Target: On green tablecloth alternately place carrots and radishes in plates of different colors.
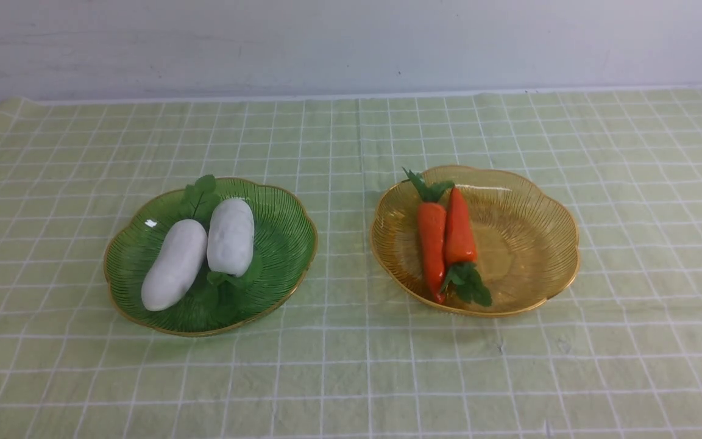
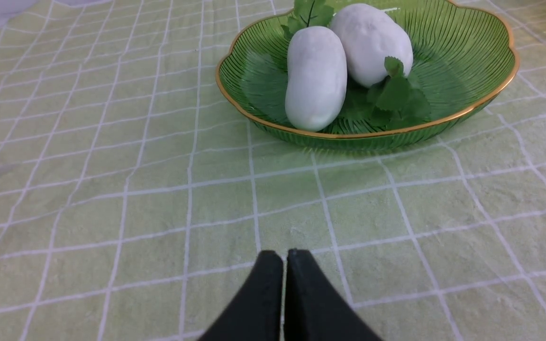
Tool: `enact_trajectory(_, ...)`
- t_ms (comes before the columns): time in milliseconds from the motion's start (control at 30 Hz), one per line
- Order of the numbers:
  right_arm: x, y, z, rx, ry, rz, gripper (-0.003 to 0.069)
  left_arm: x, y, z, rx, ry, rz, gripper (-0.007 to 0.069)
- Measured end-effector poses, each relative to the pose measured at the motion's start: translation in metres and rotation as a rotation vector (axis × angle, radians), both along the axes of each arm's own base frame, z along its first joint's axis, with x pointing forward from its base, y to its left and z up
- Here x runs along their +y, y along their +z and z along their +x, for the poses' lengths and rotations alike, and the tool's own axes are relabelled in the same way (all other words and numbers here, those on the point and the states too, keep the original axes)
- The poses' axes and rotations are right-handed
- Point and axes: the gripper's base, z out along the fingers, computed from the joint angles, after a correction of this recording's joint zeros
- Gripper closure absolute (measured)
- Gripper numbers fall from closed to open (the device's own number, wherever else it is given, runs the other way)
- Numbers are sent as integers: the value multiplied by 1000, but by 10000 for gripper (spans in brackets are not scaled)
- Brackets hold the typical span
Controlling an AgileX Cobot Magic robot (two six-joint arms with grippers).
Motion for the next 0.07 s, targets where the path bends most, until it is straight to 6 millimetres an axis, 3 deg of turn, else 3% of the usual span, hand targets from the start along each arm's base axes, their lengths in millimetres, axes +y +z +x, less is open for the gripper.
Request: enact_trajectory(67,0,0,0,0,0,0,673,0,0,0,0,0,0,632)
